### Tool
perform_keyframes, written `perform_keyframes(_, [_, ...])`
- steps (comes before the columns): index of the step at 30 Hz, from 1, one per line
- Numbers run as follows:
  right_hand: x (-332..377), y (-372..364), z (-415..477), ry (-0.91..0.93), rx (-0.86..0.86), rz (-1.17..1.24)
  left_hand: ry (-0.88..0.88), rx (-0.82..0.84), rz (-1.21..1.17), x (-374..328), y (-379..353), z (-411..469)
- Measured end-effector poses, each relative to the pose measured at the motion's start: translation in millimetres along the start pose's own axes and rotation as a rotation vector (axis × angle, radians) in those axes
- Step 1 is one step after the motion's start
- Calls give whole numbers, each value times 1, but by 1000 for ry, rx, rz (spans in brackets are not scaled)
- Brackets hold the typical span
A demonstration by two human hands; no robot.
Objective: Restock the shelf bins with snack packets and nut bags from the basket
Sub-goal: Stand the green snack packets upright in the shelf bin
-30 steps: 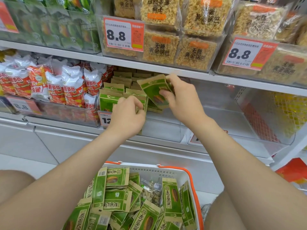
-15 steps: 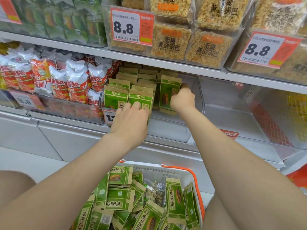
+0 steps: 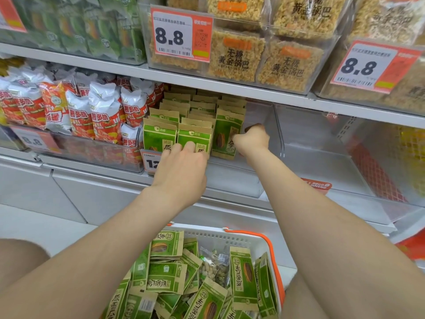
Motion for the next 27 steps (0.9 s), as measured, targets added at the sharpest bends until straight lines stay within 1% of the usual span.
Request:
perform_keyframes(4, [0,6,-10,-9,91,-110,4,12,-41,1,0,-2])
perform_keyframes(6, [3,11,-19,-3,154,-157,14,-22,-71,2,1,-3])
perform_keyframes(7, [4,14,-25,30,178,-203,16,-56,-78,3,1,-4])
perform_keyframes(9, [11,22,-43,170,169,-308,5,-114,-103,3,3,-6])
perform_keyframes(10, [14,26,-54,274,145,-359,-6,-123,-120,3,4,-7])
perform_keyframes(12, [20,34,-77,501,113,-441,-27,-82,-143,0,2,-12])
perform_keyframes(14, [21,41,-101,621,159,-426,-10,38,-143,-3,-8,-19])
perform_keyframes(17, [11,43,-131,653,282,-426,-23,278,-92,-11,-34,-34])
perform_keyframes(23, [-26,29,-165,662,485,-795,-251,772,-19,-34,-102,-77])
perform_keyframes(25, [-33,29,-172,666,529,-856,-327,922,-17,-42,-120,-93])
perform_keyframes(27, [-37,28,-177,657,556,-879,-344,1045,-20,-49,-134,-106])
Point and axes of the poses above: each hand's wrist, its own z-axis towards the middle knuckle, its own y-axis out of the back of the hand, x = y × z, the point moved 2 cm from there along z, towards the middle knuckle, and after that the axes turned 4 degrees about y, right-handed, at the moved point
